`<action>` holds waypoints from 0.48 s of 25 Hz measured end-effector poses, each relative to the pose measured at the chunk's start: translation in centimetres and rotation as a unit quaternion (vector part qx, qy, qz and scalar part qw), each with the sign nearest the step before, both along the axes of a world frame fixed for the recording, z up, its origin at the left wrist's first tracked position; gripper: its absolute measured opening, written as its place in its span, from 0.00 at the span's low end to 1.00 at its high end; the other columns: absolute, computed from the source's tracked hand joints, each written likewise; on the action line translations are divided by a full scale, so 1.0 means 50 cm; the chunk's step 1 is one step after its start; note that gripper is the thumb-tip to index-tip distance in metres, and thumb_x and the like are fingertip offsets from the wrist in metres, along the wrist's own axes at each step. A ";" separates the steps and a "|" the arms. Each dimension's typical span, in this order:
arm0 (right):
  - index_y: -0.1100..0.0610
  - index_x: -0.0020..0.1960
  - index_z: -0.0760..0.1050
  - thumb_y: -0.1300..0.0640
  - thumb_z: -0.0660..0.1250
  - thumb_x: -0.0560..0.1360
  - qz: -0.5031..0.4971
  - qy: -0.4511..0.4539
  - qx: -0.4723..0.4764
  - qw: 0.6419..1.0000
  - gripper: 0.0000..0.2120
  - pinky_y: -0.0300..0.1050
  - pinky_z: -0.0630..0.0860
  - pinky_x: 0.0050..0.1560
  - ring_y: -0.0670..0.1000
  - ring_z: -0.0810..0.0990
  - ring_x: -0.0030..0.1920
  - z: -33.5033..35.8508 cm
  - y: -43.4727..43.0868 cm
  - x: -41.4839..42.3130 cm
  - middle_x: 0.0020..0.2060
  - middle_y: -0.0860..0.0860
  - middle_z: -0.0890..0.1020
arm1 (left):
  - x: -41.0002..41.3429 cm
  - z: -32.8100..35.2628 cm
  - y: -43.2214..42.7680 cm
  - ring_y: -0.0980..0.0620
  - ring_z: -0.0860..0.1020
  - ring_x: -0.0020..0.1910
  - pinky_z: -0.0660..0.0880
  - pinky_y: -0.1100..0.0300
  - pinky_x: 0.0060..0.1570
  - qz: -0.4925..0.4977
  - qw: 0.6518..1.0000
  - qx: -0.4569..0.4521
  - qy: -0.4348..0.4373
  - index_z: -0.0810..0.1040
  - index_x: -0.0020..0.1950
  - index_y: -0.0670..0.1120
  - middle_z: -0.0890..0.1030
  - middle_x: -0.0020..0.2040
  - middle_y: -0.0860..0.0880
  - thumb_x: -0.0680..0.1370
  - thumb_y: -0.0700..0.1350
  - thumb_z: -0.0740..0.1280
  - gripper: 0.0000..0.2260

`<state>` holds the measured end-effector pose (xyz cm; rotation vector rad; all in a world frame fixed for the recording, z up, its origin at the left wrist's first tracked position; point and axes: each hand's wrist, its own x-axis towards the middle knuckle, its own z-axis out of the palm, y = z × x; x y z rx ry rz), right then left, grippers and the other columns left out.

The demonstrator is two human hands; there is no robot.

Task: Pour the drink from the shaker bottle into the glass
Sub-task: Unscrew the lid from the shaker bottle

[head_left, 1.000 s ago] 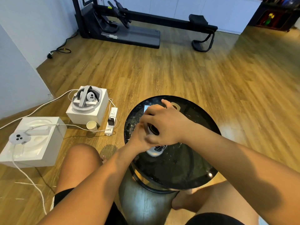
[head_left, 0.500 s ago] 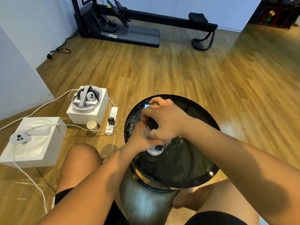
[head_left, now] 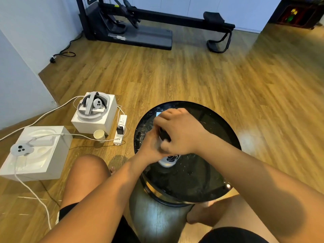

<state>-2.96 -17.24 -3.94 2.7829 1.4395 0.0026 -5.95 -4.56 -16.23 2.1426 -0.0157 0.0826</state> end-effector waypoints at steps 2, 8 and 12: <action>0.54 0.58 0.75 0.48 0.65 0.65 0.064 -0.002 0.038 0.997 0.23 0.54 0.67 0.59 0.55 0.75 0.58 -0.006 -0.010 -0.008 0.50 0.50 0.80 | 0.005 -0.007 -0.004 0.41 0.82 0.51 0.66 0.81 0.42 -0.004 0.999 0.041 -0.035 0.76 0.59 0.35 0.82 0.50 0.41 0.71 0.43 0.75 0.20; 0.51 0.65 0.70 0.33 0.46 0.75 -0.257 -0.055 -0.055 0.963 0.31 0.57 0.65 0.50 0.63 0.71 0.59 0.002 0.021 -0.017 0.60 0.56 0.74 | 0.003 0.009 -0.008 0.63 0.81 0.51 0.76 0.68 0.45 -0.009 0.997 -0.063 0.032 0.69 0.65 0.52 0.80 0.50 0.60 0.52 0.64 0.79 0.45; 0.54 0.61 0.69 0.48 0.54 0.75 -0.179 -0.027 -0.031 0.983 0.18 0.56 0.67 0.51 0.62 0.73 0.54 0.003 0.032 -0.030 0.53 0.55 0.74 | -0.002 0.001 -0.006 0.81 0.74 0.47 0.72 0.79 0.43 0.003 0.999 -0.042 0.010 0.61 0.66 0.61 0.76 0.47 0.65 0.55 0.63 0.77 0.43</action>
